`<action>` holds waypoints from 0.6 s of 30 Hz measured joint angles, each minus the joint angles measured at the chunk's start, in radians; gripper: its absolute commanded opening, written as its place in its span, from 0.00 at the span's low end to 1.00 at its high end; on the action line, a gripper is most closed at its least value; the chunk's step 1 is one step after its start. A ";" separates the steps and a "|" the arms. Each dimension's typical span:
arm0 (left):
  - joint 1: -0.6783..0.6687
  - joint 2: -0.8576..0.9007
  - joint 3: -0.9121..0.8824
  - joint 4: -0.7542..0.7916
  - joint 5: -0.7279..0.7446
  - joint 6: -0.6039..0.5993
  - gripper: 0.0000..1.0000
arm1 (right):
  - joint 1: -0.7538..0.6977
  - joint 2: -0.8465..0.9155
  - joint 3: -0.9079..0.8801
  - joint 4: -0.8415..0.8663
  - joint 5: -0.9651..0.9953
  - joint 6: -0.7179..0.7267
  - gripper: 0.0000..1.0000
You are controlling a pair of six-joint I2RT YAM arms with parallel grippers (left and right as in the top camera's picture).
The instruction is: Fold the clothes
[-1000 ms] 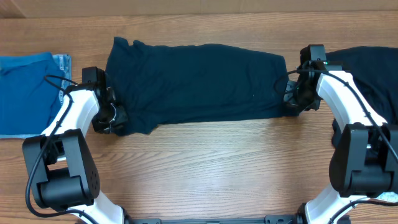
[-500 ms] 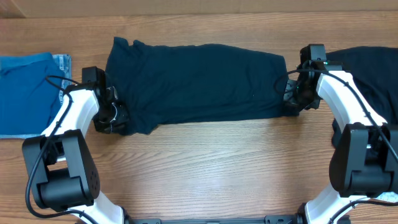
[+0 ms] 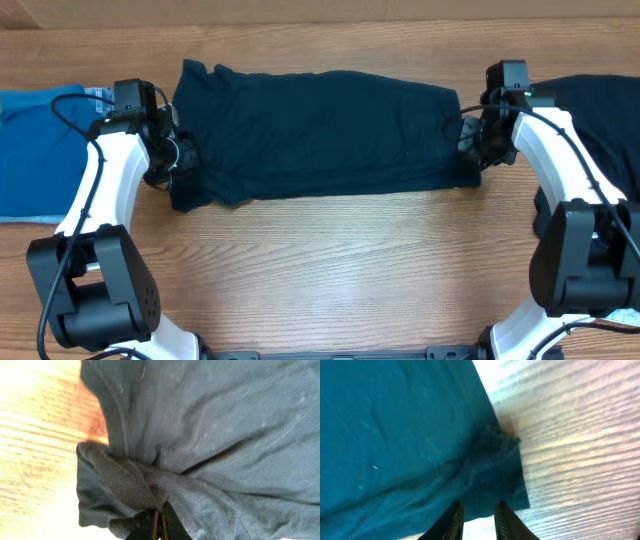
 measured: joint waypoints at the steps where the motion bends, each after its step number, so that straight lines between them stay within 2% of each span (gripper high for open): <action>1: 0.000 0.000 0.001 0.010 0.002 0.000 0.04 | 0.000 0.000 0.010 -0.001 0.000 0.000 0.25; 9: 0.000 0.000 0.002 0.137 0.001 -0.008 0.04 | 0.000 0.000 0.027 -0.001 0.000 0.000 0.25; 18: 0.000 0.005 0.002 0.247 -0.069 -0.061 0.04 | 0.000 0.000 0.032 0.011 0.000 0.000 0.25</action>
